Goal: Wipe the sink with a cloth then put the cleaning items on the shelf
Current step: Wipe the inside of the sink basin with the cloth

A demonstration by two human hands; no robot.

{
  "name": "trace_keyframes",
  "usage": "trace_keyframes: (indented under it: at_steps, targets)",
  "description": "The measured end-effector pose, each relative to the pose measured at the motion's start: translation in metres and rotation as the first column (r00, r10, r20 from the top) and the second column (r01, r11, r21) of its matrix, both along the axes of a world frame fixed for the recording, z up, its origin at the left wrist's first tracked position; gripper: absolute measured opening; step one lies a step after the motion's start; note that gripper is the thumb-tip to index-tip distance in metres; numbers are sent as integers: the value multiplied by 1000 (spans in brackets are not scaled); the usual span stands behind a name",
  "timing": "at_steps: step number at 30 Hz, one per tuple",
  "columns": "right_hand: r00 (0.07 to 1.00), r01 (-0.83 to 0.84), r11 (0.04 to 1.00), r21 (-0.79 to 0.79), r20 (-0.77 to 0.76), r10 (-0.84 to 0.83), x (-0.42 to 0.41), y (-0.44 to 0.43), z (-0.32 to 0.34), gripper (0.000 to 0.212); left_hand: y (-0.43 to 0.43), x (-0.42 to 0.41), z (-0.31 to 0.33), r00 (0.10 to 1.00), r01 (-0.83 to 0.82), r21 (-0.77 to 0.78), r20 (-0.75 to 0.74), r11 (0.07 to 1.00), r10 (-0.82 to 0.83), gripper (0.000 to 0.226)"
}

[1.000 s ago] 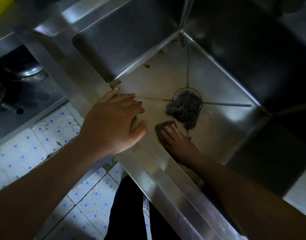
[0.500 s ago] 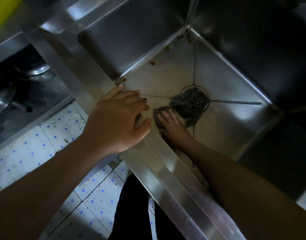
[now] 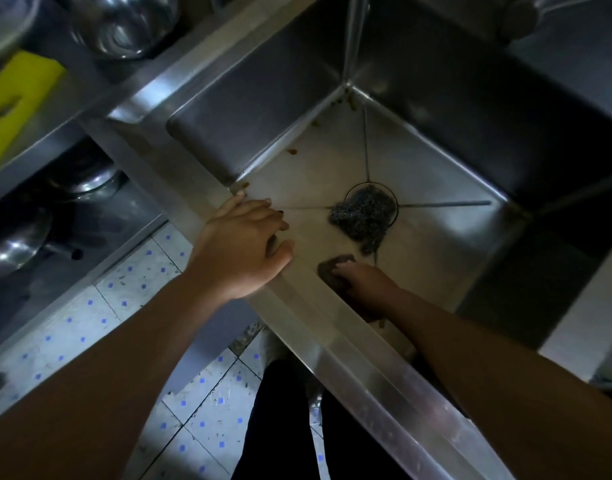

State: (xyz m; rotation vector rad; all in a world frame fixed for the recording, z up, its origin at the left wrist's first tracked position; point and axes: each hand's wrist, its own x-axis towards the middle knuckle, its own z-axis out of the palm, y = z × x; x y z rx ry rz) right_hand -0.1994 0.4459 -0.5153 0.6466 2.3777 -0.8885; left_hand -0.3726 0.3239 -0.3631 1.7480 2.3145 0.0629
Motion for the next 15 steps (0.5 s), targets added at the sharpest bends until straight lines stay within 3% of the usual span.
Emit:
trace_keyframes:
  at_steps: [4,8,12,15]
  targets:
    - [986,165,985,-43,26,-164,26,-4,24,42,1,-3,-1,999,21,-41,31,999,-20,69]
    - [921,388,922,-11,23,-388,48,-5,42,41,5,-4,2,990,-60,-36,128,998,64,57]
    - [776,631,776,-16,28,-630,68,-9,54,49,11,-5,11,976,-29,-36,213,999,36,61]
    - [619,786,618,-32,62,-783,75,-11,60,47,31,-12,15,952,5,4,305,1000,-6,39]
